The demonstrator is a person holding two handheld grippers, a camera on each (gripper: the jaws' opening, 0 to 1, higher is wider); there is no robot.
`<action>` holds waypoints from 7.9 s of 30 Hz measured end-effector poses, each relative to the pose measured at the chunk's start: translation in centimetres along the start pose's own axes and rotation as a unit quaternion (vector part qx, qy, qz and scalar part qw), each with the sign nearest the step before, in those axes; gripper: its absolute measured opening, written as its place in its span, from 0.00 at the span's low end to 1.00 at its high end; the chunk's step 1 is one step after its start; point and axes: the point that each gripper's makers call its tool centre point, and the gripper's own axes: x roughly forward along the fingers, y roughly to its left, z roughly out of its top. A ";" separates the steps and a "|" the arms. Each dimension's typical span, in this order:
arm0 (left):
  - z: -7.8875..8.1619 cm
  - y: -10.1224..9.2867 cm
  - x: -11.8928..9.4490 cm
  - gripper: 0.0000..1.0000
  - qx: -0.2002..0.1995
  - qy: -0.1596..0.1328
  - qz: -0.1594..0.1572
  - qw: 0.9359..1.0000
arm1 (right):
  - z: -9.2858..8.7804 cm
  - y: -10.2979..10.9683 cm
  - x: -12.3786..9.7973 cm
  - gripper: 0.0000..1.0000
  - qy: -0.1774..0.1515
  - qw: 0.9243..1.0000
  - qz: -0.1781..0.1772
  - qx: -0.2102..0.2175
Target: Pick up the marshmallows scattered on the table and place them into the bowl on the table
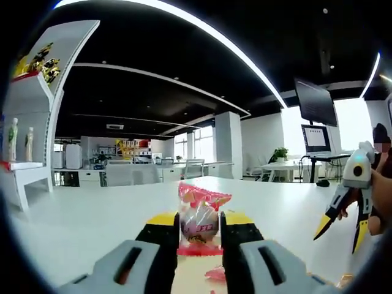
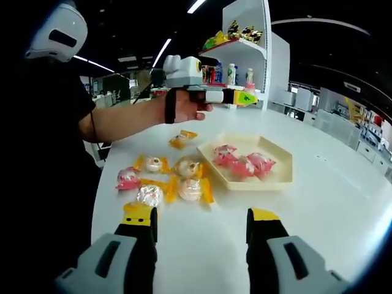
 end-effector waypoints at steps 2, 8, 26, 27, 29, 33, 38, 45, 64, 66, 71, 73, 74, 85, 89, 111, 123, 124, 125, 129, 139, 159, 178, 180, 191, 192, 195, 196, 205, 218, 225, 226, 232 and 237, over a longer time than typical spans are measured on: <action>0.4 -0.3 0.0 0.60 -0.002 -0.006 -0.005 1.000 | 0.0 0.0 0.0 0.57 0.001 1.000 -0.001 0.001; 1.1 -0.1 -0.3 0.68 0.004 -0.016 -0.001 1.000 | 0.0 -0.1 -0.1 0.57 -0.001 1.000 -0.003 0.002; 0.6 0.3 -0.6 0.65 0.017 0.001 0.008 1.000 | 0.3 -0.4 -0.5 0.57 -0.006 1.000 -0.007 0.000; 0.5 0.4 -0.6 0.65 0.018 0.003 0.008 1.000 | 0.2 -0.3 -0.5 0.57 -0.005 1.000 -0.005 -0.001; 0.3 0.4 -0.6 0.65 0.020 0.007 0.008 1.000 | 0.2 -0.1 -0.4 0.57 -0.002 1.000 -0.003 -0.005; 0.4 0.5 -1.0 0.65 0.017 0.011 0.009 1.000 | 0.2 -0.1 -0.5 0.57 -0.004 1.000 -0.002 -0.004; 0.3 0.9 -1.6 0.65 0.020 0.015 0.014 1.000 | 0.0 0.0 -0.4 0.57 0.000 1.000 -0.001 0.001; -0.6 1.4 -2.4 0.65 0.026 0.035 0.023 0.999 | 0.5 0.0 -0.4 0.57 -0.001 1.000 0.000 -0.004; -1.6 3.8 -5.9 0.64 0.032 0.062 0.062 0.996 | 0.2 0.1 -0.3 0.57 0.002 1.000 0.000 -0.001; -1.9 4.1 -6.4 0.64 0.034 0.066 0.066 0.995 | 0.3 0.1 -0.3 0.57 0.001 1.000 0.000 0.000; -2.5 4.9 -7.3 0.64 0.024 0.071 0.076 0.994 | 0.4 0.2 -0.3 0.57 -0.002 1.000 0.004 -0.002; -2.6 5.1 -7.5 0.64 0.024 0.073 0.078 0.994 | 0.4 0.1 -0.3 0.57 -0.001 1.000 0.002 -0.002; -2.6 5.2 -7.7 0.64 0.024 0.074 0.079 0.994 | 0.4 0.1 -0.3 0.57 -0.001 1.000 0.002 -0.001; -3.6 6.1 -9.7 0.64 0.018 0.083 0.086 0.993 | 0.3 0.1 -0.2 0.57 0.001 1.000 0.003 -0.001; -3.9 6.3 -10.2 0.63 0.019 0.088 0.087 0.992 | 0.5 0.1 -0.2 0.57 -0.001 1.000 0.001 0.000; -4.8 4.9 -11.6 0.61 0.053 0.126 0.028 0.990 | 0.4 0.2 -0.1 0.58 0.002 1.000 0.004 0.001; -6.8 2.4 -12.7 0.62 0.083 0.165 -0.057 0.981 | 0.4 0.2 -0.2 0.58 0.002 1.000 0.003 0.001; -7.1 2.4 -12.7 0.62 0.087 0.172 -0.059 0.979 | 0.4 0.2 -0.2 0.58 0.001 1.000 0.003 0.001; -7.3 2.4 -12.8 0.62 0.092 0.176 -0.062 0.978 | 0.5 0.1 -0.2 0.58 0.001 1.000 0.003 0.001; -7.9 2.1 -13.1 0.62 0.091 0.190 -0.071 0.975 | 0.4 0.2 -0.2 0.58 0.002 1.000 0.004 0.002; -10.1 0.1 -14.0 0.62 0.102 0.232 -0.115 0.960 | 0.4 0.3 -0.1 0.58 0.002 1.000 0.007 0.001; -11.6 -0.2 -14.8 0.60 0.068 0.260 -0.124 0.955 | 0.0 0.3 -0.2 0.58 0.005 1.000 0.003 0.004; -11.9 -0.4 -15.1 0.49 0.065 0.261 -0.132 0.954 | -0.1 0.3 -0.2 0.58 0.005 1.000 0.004 0.005; -12.0 -0.4 -15.1 0.49 0.069 0.264 -0.133 0.953 | -0.2 0.3 -0.2 0.58 0.006 1.000 0.004 0.004; -12.6 -0.1 -15.3 0.41 0.072 0.274 -0.128 0.950 | -0.2 0.3 -0.2 0.58 0.005 1.000 0.004 0.005; -12.7 0.0 -15.2 0.41 0.069 0.274 -0.125 0.951 | -0.2 0.3 -0.2 0.58 0.006 1.000 0.004 0.004; -12.7 0.2 -15.2 0.39 0.065 0.274 -0.119 0.952 | -0.2 0.3 -0.3 0.58 0.006 1.000 0.004 0.005; -12.7 0.2 -15.2 0.39 0.064 0.274 -0.118 0.952 | -0.2 0.3 -0.3 0.58 0.006 1.000 0.003 0.005; -12.6 -0.2 -15.2 0.31 0.075 0.268 -0.127 0.952 | -0.4 0.3 -0.3 0.58 0.007 1.000 0.003 0.006; -12.5 -0.2 -15.0 0.31 0.072 0.264 -0.131 0.953 | -0.4 0.2 -0.3 0.58 0.009 1.000 0.001 0.008; -12.4 -0.1 -15.0 0.31 0.063 0.259 -0.126 0.955 | -0.5 0.1 -0.3 0.58 0.010 1.000 0.000 0.008; -12.4 -0.1 -15.0 0.31 0.062 0.258 -0.126 0.956 | -0.4 0.1 -0.3 0.58 0.010 1.000 0.001 0.007; -12.4 0.0 -15.1 0.31 0.060 0.258 -0.126 0.956 | -0.4 0.1 -0.4 0.58 0.010 1.000 0.000 0.007; -11.9 -0.3 -15.2 0.31 0.076 0.247 -0.130 0.957 | -0.5 0.2 -0.3 0.58 0.011 1.000 0.002 0.008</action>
